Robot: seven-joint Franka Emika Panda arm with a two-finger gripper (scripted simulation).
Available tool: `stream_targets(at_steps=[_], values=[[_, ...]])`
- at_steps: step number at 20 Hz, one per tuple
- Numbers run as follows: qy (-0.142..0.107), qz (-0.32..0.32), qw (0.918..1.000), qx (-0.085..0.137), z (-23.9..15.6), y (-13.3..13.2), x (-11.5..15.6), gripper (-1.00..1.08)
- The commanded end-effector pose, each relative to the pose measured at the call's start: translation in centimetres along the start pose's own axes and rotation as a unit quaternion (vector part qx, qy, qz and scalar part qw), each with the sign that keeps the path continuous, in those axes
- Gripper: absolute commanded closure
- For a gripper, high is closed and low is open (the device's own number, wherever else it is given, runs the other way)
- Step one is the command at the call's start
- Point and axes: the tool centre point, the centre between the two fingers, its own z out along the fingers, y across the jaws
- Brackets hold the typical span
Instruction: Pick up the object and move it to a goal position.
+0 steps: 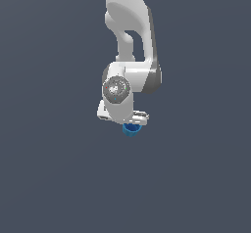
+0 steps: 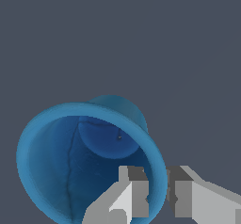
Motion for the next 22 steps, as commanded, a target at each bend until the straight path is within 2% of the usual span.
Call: stream_targets(at_steps=[1,15,22], values=[[0.002,-0.001,1.0000,0.000,-1.5,-2.6,-1.3,1.08],[0.001,-0.001,1.0000,0.000,-9.2,-16.6,-7.9,1.08],[0.001,-0.001,1.0000,0.001,-11.3,-20.5,-9.5,1.08]])
